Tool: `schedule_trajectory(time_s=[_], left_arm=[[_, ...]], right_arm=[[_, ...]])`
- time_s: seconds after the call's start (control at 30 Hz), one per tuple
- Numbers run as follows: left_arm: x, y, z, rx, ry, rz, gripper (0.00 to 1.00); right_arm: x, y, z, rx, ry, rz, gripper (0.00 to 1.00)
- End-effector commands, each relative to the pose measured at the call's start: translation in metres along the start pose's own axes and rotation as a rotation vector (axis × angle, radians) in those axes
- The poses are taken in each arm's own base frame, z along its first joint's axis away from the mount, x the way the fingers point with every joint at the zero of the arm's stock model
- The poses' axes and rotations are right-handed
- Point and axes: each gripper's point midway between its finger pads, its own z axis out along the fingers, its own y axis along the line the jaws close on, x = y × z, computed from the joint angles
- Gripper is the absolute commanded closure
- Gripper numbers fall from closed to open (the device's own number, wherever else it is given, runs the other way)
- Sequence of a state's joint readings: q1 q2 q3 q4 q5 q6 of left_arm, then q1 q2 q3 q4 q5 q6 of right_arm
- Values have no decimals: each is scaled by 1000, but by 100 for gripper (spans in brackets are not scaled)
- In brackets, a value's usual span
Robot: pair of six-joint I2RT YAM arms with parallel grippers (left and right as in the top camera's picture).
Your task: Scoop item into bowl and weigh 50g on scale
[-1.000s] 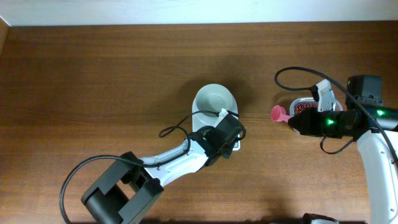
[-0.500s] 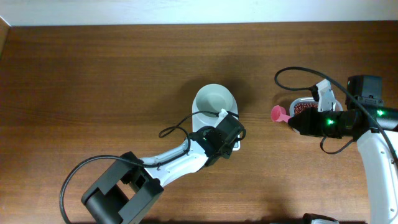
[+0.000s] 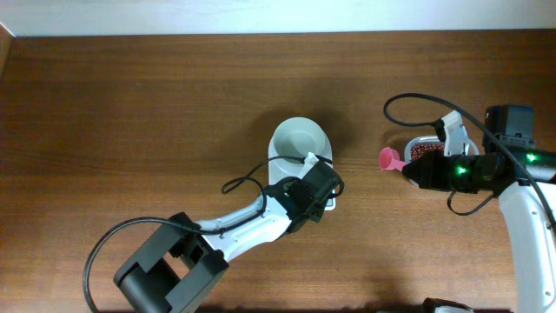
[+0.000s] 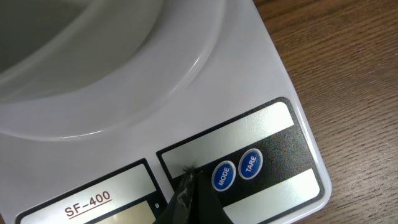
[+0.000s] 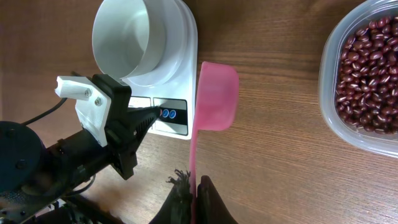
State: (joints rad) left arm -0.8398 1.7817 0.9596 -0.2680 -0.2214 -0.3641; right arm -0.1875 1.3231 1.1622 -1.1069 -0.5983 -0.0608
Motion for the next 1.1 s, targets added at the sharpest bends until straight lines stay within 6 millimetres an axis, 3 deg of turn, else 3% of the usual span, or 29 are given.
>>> schedule_trajectory(time_s=[0.0, 0.27, 0.77, 1.07], left_arm=[[15, 9, 8, -43, 46, -6, 100], [26, 9, 12, -44, 88, -27, 100], [20, 6, 13, -32, 63, -41, 100], [27, 7, 19, -39, 85, -36, 100]], right_arm=[[-2, -1, -3, 11, -14, -19, 96], [-2, -1, -3, 11, -14, -19, 96], [-2, -1, -3, 11, -15, -19, 96], [-2, -1, -3, 11, -14, -20, 96]])
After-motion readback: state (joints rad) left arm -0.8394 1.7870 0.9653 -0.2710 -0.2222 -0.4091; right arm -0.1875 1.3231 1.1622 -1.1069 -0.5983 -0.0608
